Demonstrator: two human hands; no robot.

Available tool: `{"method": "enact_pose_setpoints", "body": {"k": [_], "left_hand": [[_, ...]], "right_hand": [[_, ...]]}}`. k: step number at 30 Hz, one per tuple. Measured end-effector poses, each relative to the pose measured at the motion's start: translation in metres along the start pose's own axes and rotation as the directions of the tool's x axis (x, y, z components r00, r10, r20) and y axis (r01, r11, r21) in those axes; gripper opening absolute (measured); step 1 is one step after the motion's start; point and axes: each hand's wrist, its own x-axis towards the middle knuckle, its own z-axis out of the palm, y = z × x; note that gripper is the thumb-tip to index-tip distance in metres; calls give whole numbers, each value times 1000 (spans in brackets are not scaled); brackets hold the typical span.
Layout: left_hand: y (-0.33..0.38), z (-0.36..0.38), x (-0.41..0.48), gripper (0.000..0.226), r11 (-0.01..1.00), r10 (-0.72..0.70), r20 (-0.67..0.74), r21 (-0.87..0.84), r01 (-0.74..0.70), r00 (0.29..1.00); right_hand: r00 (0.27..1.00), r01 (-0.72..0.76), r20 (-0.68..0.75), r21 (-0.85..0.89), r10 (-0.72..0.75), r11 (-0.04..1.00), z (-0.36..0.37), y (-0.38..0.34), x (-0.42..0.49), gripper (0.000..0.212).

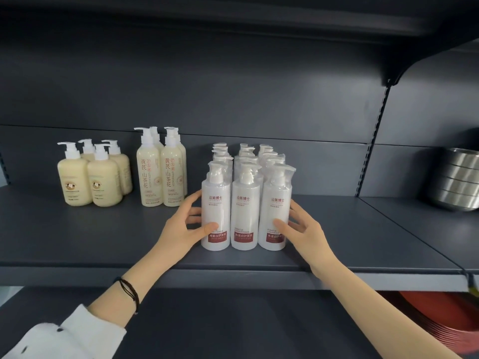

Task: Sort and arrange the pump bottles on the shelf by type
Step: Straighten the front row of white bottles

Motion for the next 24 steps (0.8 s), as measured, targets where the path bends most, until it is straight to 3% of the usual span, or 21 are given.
{"method": "enact_pose_setpoints", "body": {"k": [6,10,14,19,22,24], "left_hand": [[-4,-7,-10,85,999,-6,54,50,4,999],[-8,-20,-16,56,964,33,24,262,-38,999],[-9,-42,-22,32,785,109,94,603,-144,990],[-10,-59,-26,39,555,170,183,794,-248,968],[-11,-66,-29,43,466,208,181,846,-260,961],[-12,-71,-33,44,418,202,187,871,-258,961]], "right_hand": [[999,-40,-33,-125,36,991,2,-6,-3,53],[995,-45,-97,-201,26,979,10,-8,-5,51],[976,-76,-218,-221,27,972,19,-9,-8,39],[921,-47,-376,-370,-103,928,30,-10,-18,25],[922,13,-325,-511,-208,860,43,-15,-29,16],[960,30,-215,-567,-182,823,51,-21,-36,10]]}}
